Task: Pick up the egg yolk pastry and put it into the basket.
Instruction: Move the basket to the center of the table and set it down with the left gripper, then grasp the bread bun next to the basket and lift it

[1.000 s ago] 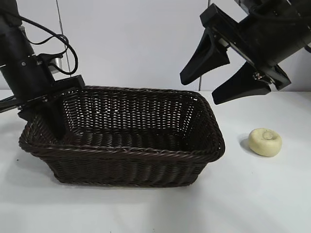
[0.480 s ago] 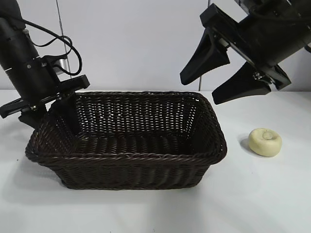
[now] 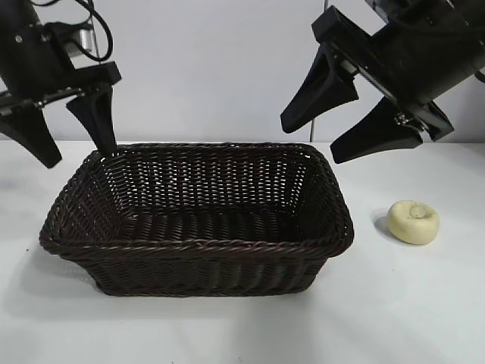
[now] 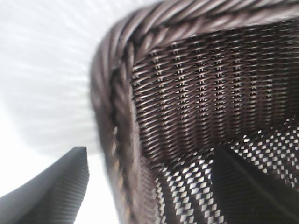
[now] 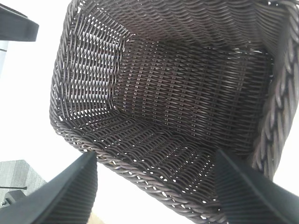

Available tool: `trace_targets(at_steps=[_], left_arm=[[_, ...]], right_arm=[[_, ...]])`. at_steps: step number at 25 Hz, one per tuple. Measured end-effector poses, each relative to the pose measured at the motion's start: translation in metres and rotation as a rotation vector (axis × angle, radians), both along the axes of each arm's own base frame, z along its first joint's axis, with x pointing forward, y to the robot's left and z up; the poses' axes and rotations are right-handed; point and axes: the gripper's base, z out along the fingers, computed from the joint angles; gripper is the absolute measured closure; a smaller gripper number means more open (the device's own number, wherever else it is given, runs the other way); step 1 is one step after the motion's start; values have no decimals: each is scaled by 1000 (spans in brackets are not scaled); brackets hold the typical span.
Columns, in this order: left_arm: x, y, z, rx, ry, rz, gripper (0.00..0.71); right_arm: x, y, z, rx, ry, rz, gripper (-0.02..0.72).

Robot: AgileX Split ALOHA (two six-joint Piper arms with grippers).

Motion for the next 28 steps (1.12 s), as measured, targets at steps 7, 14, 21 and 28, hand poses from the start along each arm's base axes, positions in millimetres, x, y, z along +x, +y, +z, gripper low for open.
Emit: trace_targets(at_steps=[7, 14, 21, 28], left_arm=[[1, 21, 4, 172, -22, 44, 175], [8, 68, 4, 192, -11, 168, 175], [7, 83, 7, 201, -1, 201, 175], [-22, 85, 49, 189, -93, 210, 175]], right_arm=[[0, 0, 0, 0, 0, 0, 195], [0, 0, 0, -3, -1, 1, 195], [0, 0, 0, -3, -1, 1, 195], [0, 0, 0, -4, -1, 2, 195]])
